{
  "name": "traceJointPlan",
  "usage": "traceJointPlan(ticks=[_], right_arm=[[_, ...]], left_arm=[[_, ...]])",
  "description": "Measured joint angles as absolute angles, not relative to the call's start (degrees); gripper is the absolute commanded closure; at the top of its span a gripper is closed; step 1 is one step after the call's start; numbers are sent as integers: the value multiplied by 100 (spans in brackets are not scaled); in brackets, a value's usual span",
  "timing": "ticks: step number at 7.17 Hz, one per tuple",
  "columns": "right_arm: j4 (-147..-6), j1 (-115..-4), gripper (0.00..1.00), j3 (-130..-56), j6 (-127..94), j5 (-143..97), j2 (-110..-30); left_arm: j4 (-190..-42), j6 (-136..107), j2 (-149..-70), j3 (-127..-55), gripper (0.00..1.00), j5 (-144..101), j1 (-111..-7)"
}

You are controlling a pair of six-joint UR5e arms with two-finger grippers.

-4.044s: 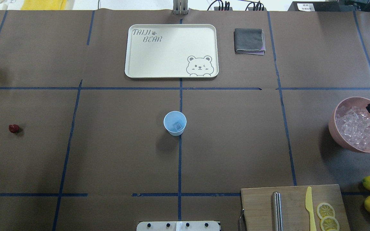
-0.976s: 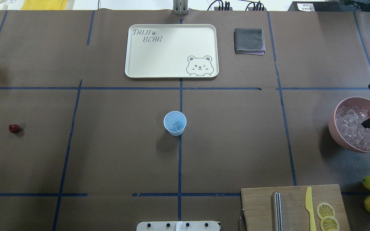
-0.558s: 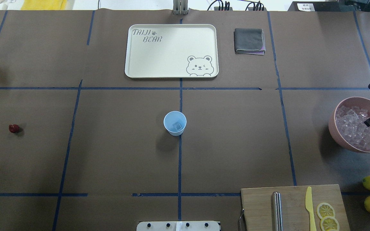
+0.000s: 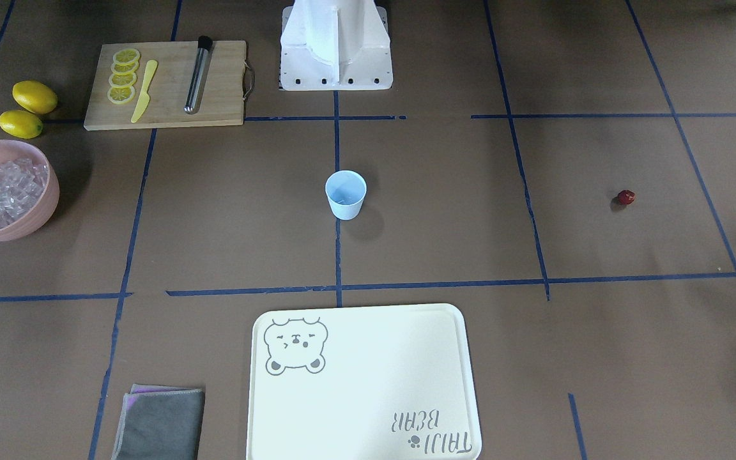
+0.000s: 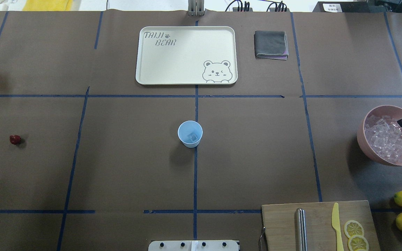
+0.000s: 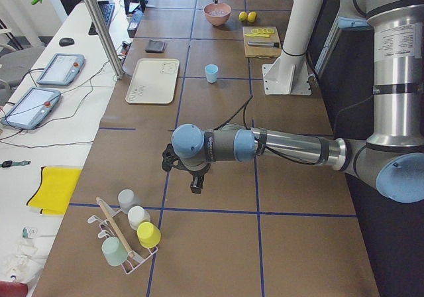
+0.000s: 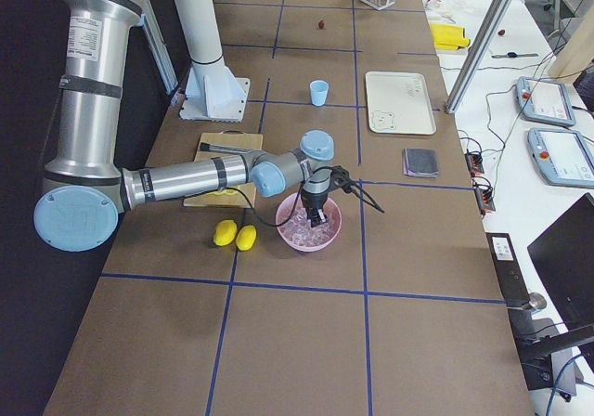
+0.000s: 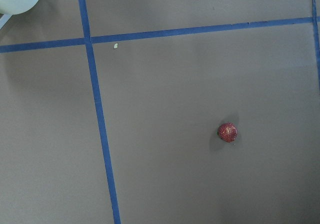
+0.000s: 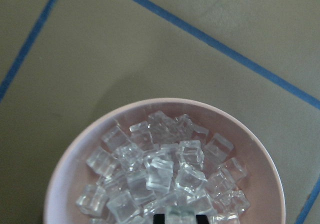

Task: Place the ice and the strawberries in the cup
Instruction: 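Lower the right gripper into the bowl and grasp another ice cube, then carry the ice cube with the right gripper over the cup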

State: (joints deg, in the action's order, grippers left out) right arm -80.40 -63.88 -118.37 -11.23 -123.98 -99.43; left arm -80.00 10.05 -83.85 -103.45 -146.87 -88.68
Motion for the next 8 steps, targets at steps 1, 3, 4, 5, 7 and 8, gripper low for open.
traceJointPlan(ticks=[1,3,4,5,7,8], right_arm=[[-8176,-6383,100,-12148,-1893,-12510,-9714],[-8239,-6060,100,-12319,-3806,-12859,-8912],[-8244,-5612,100,-12313,-4809,-12768,-8400],[-8264,-4913,100,-12270,-5806,-12310,-7801],[-8364,-3588,100,-11648,-7485,-11202,-6507],[-8379,-3241,100,-11253,-8103,-10940,-6024]], left_arm=[[-7999,1003,-8385,-10350,0,-14687,-8868],[-8004,1002,-8387,-10365,0,-14686,-8868],[-8006,1000,-8390,-10394,0,-14687,-8868],[-8006,998,-8392,-10422,0,-14687,-8868],[-8007,1001,-8388,-10438,0,-14681,-8868],[-8007,1002,-8388,-10446,0,-14681,-8868]])
